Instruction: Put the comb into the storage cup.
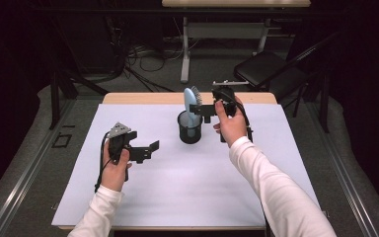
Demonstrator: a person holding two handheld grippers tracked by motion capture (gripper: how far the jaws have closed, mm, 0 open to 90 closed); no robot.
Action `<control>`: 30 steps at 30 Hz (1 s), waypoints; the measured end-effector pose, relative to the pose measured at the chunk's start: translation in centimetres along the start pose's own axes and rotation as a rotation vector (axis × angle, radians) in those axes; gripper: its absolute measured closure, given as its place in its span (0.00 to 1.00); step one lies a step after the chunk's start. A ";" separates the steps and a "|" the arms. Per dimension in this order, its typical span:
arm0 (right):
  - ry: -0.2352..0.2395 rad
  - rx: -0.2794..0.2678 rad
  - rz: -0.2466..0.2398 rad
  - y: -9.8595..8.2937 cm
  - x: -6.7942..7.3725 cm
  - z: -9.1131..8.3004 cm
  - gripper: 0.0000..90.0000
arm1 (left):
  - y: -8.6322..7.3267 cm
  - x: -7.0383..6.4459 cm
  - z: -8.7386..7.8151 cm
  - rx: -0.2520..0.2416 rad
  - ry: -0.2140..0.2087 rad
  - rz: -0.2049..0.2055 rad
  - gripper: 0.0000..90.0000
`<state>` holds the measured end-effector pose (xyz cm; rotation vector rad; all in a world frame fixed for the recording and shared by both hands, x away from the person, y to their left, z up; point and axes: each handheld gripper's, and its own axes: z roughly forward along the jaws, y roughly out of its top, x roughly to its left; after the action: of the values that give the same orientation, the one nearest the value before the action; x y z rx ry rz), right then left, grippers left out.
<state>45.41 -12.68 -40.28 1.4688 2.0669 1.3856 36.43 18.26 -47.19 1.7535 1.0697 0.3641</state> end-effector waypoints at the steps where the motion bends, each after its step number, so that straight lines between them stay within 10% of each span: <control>1: 0.000 0.000 0.000 0.0 0.0 -0.1 0.00 | 0.0 0.0 0.0 -0.001 -0.002 -0.002 0.01; 30: 0.025 0.037 -0.035 -0.9 0.0 -0.4 0.00 | 0.2 -0.2 -0.3 0.010 -0.006 0.011 0.01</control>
<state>44.63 -12.94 -40.76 1.4291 2.1337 1.3663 36.17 18.25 -46.83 1.7693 1.0594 0.3604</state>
